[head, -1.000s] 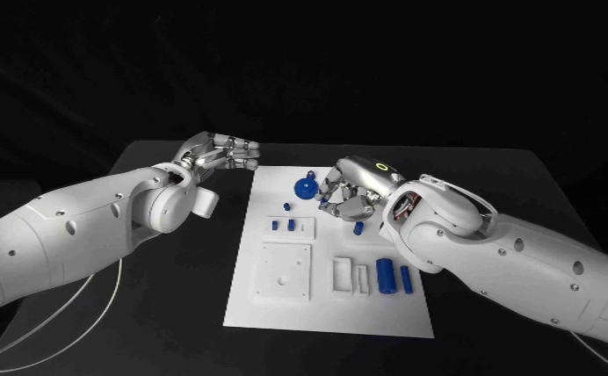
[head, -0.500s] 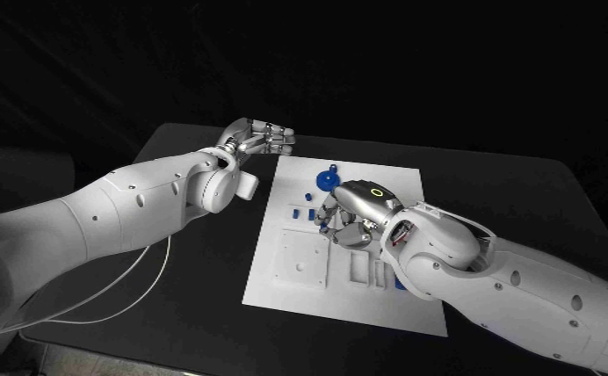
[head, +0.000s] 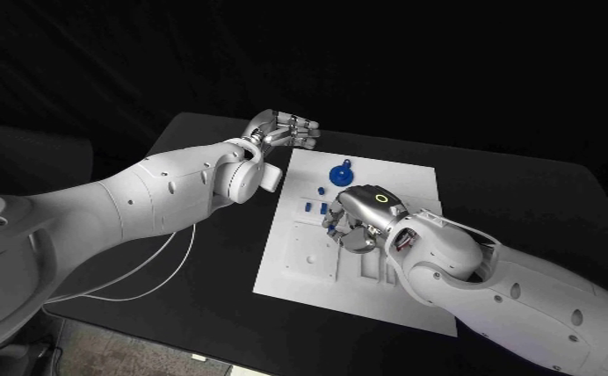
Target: Assemble the parts on the task board
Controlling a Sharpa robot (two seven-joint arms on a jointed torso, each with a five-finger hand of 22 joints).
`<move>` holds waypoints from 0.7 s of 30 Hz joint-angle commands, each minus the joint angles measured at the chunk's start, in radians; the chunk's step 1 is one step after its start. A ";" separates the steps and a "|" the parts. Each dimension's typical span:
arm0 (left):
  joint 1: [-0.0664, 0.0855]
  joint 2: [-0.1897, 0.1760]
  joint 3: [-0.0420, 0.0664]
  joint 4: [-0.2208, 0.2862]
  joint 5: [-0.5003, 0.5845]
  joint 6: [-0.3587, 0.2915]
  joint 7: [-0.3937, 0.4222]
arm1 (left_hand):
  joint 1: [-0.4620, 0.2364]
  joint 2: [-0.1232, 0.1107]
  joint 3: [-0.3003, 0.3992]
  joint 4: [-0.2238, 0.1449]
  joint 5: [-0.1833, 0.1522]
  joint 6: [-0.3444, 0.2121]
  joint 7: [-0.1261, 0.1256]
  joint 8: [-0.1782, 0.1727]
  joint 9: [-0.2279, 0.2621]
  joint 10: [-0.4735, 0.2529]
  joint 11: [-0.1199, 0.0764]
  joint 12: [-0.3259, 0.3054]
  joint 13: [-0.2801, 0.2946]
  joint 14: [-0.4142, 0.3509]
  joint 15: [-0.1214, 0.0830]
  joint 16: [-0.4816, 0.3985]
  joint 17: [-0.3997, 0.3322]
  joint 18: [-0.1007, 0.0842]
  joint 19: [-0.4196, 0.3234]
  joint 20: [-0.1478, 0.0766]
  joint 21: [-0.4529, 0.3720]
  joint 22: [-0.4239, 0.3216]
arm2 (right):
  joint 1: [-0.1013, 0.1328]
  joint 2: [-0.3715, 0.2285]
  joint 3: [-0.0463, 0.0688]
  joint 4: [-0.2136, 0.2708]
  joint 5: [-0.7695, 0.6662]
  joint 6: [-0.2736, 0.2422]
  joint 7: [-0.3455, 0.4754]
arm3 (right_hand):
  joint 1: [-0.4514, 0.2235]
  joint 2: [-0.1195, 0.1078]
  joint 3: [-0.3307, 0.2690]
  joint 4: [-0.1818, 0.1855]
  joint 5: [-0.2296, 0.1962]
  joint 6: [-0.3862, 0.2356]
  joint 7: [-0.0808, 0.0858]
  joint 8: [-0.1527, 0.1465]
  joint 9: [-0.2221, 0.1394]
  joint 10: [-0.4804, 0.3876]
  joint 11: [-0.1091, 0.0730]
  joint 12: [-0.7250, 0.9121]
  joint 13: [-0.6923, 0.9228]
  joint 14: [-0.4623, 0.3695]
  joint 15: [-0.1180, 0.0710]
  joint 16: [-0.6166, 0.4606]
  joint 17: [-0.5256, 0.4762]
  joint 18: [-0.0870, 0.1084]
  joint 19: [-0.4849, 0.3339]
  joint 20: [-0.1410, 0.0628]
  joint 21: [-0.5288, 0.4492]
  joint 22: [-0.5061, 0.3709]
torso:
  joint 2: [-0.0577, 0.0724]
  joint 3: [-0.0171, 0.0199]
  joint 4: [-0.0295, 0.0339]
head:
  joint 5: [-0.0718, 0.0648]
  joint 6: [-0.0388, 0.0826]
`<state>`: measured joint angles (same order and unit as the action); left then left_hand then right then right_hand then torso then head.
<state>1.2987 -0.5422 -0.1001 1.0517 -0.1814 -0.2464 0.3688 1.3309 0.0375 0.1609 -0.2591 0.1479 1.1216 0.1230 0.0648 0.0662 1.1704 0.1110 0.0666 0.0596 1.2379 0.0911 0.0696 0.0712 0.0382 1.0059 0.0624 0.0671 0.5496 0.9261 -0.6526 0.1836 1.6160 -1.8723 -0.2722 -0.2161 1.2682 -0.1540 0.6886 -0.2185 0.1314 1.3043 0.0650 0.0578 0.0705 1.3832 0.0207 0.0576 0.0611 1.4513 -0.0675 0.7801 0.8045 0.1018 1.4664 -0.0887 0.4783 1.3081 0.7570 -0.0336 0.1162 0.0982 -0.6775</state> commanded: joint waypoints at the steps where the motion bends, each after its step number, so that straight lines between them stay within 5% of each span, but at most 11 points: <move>1: 0.000 0.007 0.001 0.001 -0.001 -0.007 0.019 | -0.006 0.000 -0.002 0.007 0.005 -0.004 0.000 -0.002 0.001 -0.009 0.000 -0.006 -0.001 -0.009 -0.001 -0.004 -0.001 0.010 0.000 0.007 0.005 -0.003 | -0.005 0.008 -0.003 -0.009 -0.049 0.002 -0.019 | 0.005 0.002 0.004 0.000 -0.006 0.006 0.002 0.006 0.002 0.017 -0.007 0.004 0.003 -0.001 -0.006 0.004 -0.002 0.010 0.039 -0.007 0.003 0.032 | 0.000 0.0002 0.0004 | 0.015 -0.008; 21: 0.000 0.019 0.001 0.001 0.002 -0.009 0.023 | -0.007 -0.005 -0.004 0.022 0.000 -0.009 0.000 -0.002 0.001 -0.018 0.003 -0.005 -0.001 -0.020 0.003 -0.004 -0.001 0.013 0.004 0.012 0.005 -0.038 | -0.033 0.033 -0.008 -0.047 -0.063 0.015 -0.020 | 0.006 0.003 0.006 -0.002 -0.012 0.005 0.002 0.006 0.002 0.017 -0.007 0.004 0.003 -0.001 -0.006 0.005 -0.005 0.008 0.039 -0.007 0.000 0.036 | -0.001 0.0012 0.0007 | 0.055 -0.040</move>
<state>1.2985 -0.5263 -0.0999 1.0519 -0.1815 -0.2516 0.3742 1.3309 0.0375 0.1575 -0.2427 0.1479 1.1216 0.1230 0.0648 0.0670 1.1593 0.1147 0.0666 0.0596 1.2270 0.0949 0.0696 0.0713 0.0382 1.0114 0.0679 0.0671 0.5162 0.8954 -0.6215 0.1757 1.5699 -1.9171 -0.2696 -0.2352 1.2681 -0.1541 0.6894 -0.2179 0.1229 1.3029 0.0665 0.0576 0.0713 1.3611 0.0426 0.0562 0.0629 1.4498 -0.0689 0.7801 0.8000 0.0986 1.4646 -0.0870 0.4785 1.3079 0.7569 -0.0325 0.1161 0.1506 -0.7147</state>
